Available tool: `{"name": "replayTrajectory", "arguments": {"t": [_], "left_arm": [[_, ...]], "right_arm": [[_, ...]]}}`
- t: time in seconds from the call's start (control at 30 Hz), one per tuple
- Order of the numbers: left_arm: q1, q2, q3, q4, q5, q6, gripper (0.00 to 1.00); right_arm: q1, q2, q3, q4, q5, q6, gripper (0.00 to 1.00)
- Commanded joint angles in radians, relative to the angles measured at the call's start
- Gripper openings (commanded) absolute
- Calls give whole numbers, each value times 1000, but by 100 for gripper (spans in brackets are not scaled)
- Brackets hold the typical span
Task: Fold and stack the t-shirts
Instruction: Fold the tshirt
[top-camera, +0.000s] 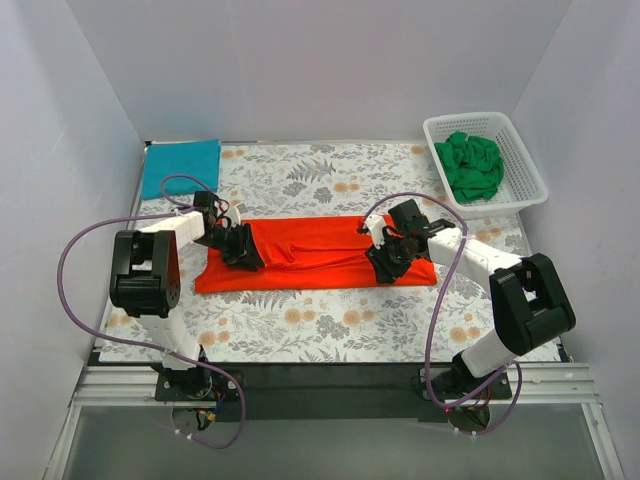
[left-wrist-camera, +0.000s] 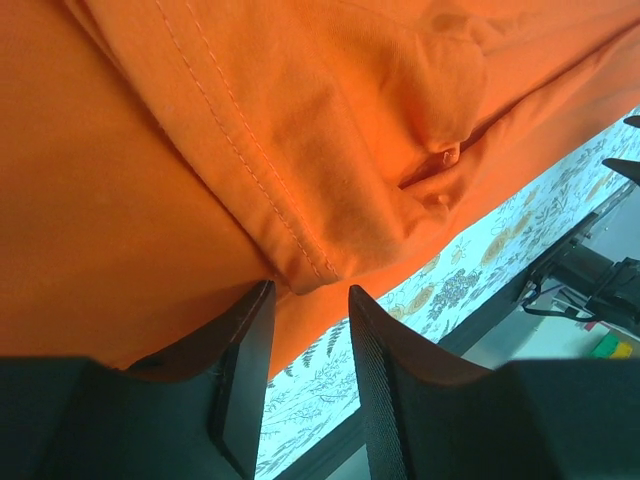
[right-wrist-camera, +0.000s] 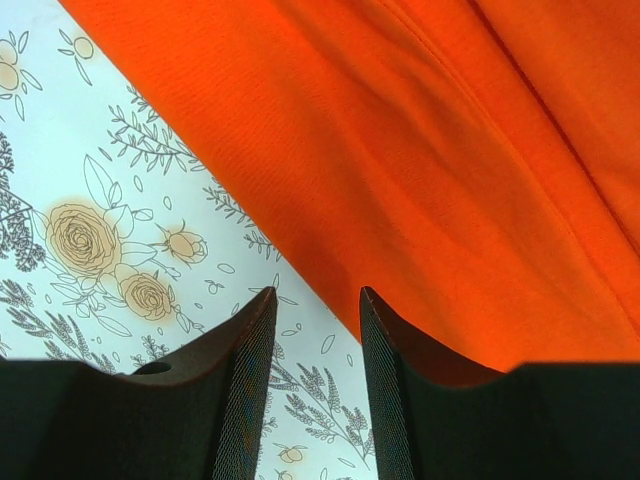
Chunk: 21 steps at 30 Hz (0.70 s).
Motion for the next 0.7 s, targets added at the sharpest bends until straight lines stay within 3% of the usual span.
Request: {"name": "replayTrajectory", "arguments": {"t": [0.0, 0.07, 0.27, 0.67], "left_arm": [[-3, 16, 34, 27, 8, -5, 31], [-3, 34, 59, 24, 10, -7, 28], [-6, 13, 108, 23, 94, -8, 0], [-54, 138, 316, 59, 113, -50, 0]], "right_arm": [[-6, -6, -2, 0, -12, -15, 45], [-6, -9, -4, 0, -9, -16, 45], [-8, -19, -14, -3, -6, -22, 45], [-17, -29, -24, -7, -9, -25, 45]]}}
